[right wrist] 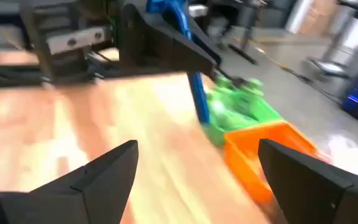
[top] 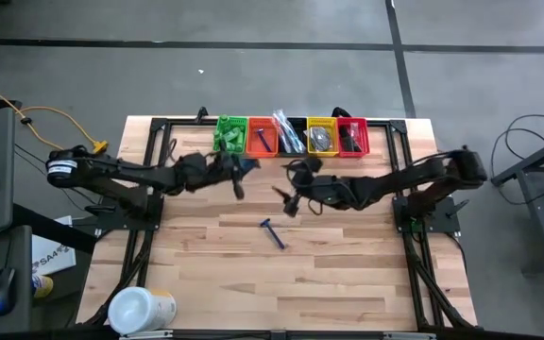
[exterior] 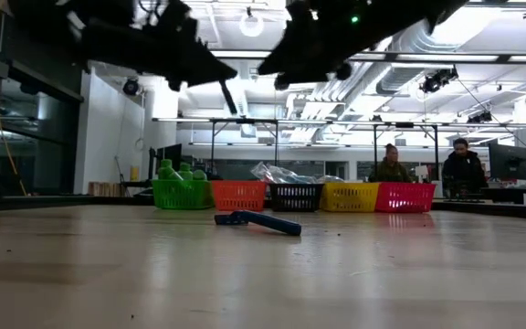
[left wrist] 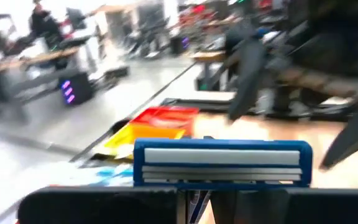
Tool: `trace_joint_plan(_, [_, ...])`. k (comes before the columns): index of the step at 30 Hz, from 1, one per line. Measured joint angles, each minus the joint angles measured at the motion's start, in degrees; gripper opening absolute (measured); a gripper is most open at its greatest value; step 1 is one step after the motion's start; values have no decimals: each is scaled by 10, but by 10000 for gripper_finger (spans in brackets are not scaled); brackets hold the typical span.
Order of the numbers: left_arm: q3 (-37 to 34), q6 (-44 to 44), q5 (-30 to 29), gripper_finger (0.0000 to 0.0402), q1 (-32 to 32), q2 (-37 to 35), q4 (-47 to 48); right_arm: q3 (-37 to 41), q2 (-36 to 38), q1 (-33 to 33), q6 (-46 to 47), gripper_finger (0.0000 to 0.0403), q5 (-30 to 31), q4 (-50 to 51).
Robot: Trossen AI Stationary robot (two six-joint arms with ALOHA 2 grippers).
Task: Pick & Place Travel size toiletries
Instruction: Put the blue razor into the orange bin
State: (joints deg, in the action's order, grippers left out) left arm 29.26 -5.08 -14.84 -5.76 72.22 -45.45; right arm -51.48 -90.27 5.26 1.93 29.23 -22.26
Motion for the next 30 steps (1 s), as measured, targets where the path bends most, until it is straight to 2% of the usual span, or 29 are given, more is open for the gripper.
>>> trace_joint_plan(3, [31, 22, 18, 23, -52, 10, 52, 0, 47, 0, 17, 327, 40, 83])
trace_joint_plan(9, [119, 50, 52, 23, -135, 44, 182, 0, 111, 0, 30, 321, 71, 148])
trace_joint_plan(18, [259, 107, 64, 23, -223, 183, 369, 0, 145, 2, 45, 320, 84, 183])
trace_joint_plan(22, [337, 153, 70, 23, -249, 247, 453, 0, 144, 2, 45, 320, 84, 191])
trace_joint_plan(26, [400, 156, 88, 26, -260, 298, 498, 0, 144, 1, 45, 320, 84, 195])
trace_joint_plan(30, [446, 161, 86, 58, -258, 332, 553, 0, 144, 1, 45, 320, 84, 213])
